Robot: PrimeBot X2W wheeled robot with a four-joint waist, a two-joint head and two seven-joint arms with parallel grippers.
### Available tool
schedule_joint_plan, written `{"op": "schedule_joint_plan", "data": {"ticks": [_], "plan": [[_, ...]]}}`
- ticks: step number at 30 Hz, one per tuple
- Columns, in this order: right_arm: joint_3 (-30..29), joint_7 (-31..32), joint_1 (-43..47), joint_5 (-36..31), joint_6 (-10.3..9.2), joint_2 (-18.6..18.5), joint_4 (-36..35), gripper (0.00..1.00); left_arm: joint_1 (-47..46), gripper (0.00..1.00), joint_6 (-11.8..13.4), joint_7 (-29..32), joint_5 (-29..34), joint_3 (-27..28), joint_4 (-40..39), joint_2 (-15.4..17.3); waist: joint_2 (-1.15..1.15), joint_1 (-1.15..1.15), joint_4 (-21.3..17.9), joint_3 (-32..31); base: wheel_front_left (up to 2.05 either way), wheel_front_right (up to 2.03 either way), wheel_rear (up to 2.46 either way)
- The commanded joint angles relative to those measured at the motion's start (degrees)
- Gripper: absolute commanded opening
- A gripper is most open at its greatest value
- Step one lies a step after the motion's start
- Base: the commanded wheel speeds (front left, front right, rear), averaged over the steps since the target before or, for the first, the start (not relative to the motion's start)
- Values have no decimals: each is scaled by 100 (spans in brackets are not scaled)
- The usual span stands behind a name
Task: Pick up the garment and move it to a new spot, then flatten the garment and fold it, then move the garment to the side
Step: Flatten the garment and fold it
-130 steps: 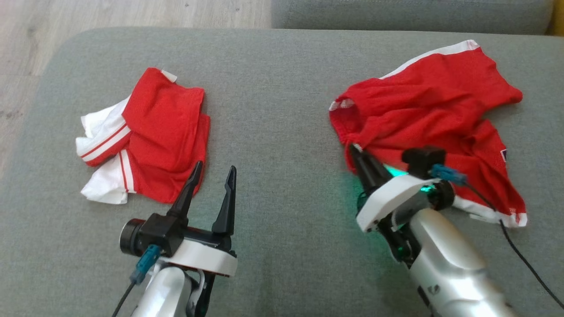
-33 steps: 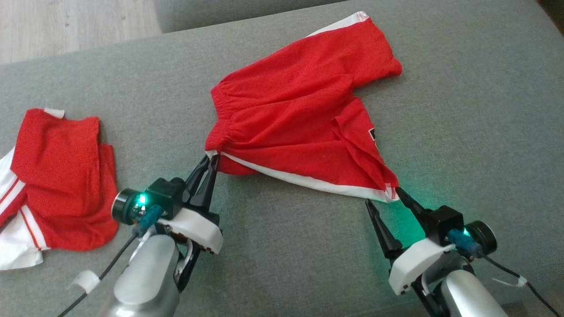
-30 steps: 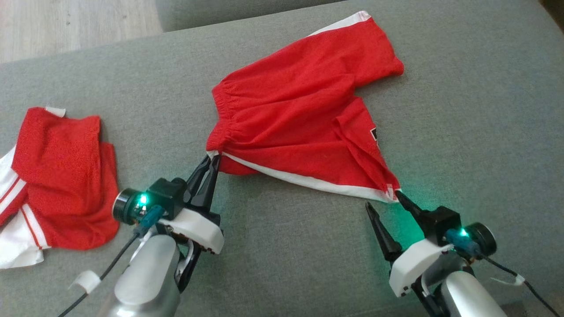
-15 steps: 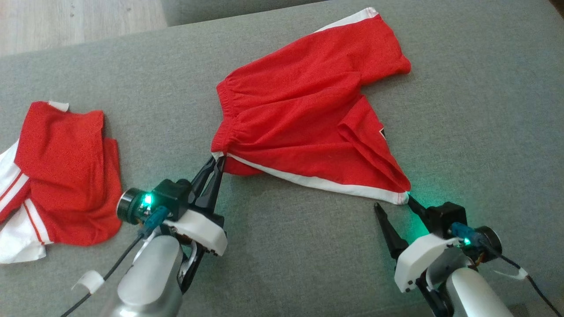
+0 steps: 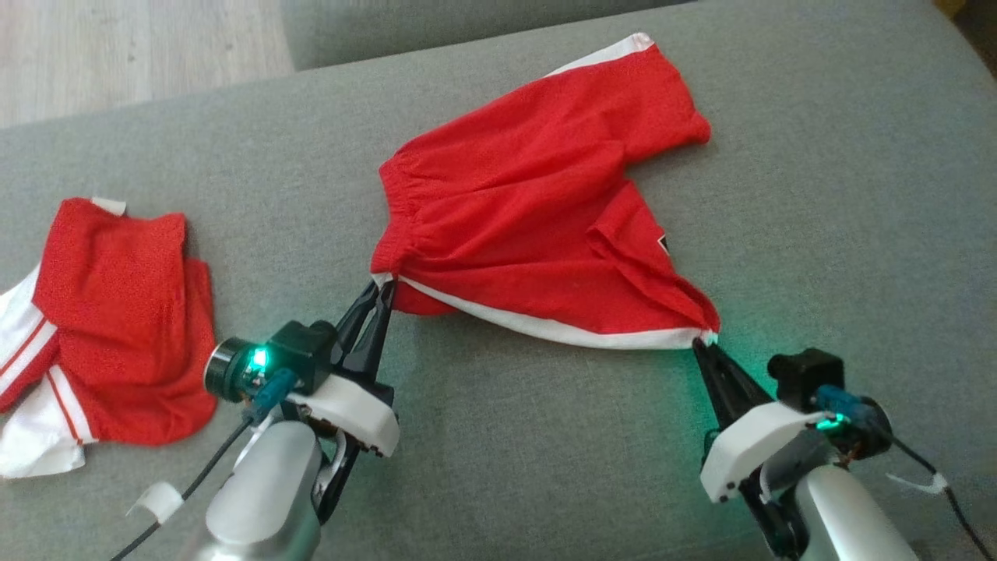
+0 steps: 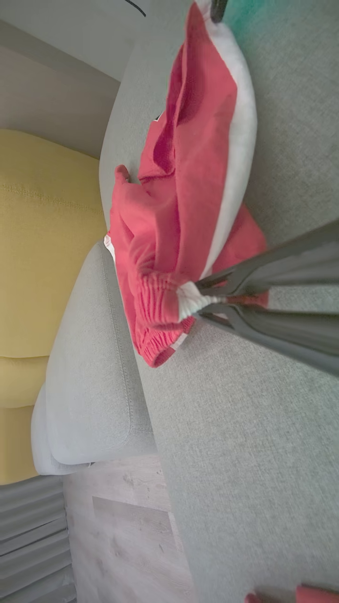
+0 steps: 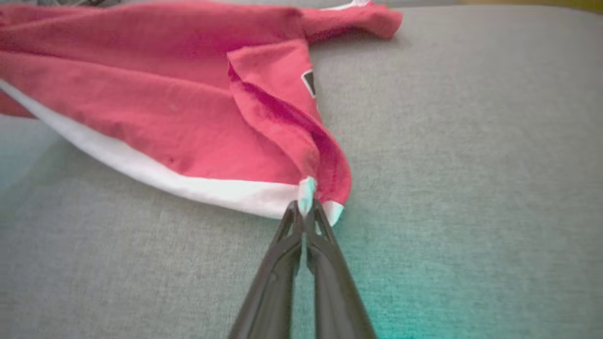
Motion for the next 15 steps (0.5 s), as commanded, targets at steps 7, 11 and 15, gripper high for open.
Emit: {"op": "schedule_joint_plan", "data": {"ticks": [7,11,15], "plan": [[253,-82,-213,807,-4,-47,-900,0,-173,0,48,-1,-36,125,-246,294,0,0,-3,-302,0,0,0],[386,127,-451,1322,-4,-201,-1450,0,-484,0,-7,241,-42,74,-405,508,0,0,44,-492,0,0,0],[365,354,-882,1750,-4,-315,-1883,0,-1075,0,-65,615,-135,16,-647,758,0,0,94,-686,0,0,0]]}}
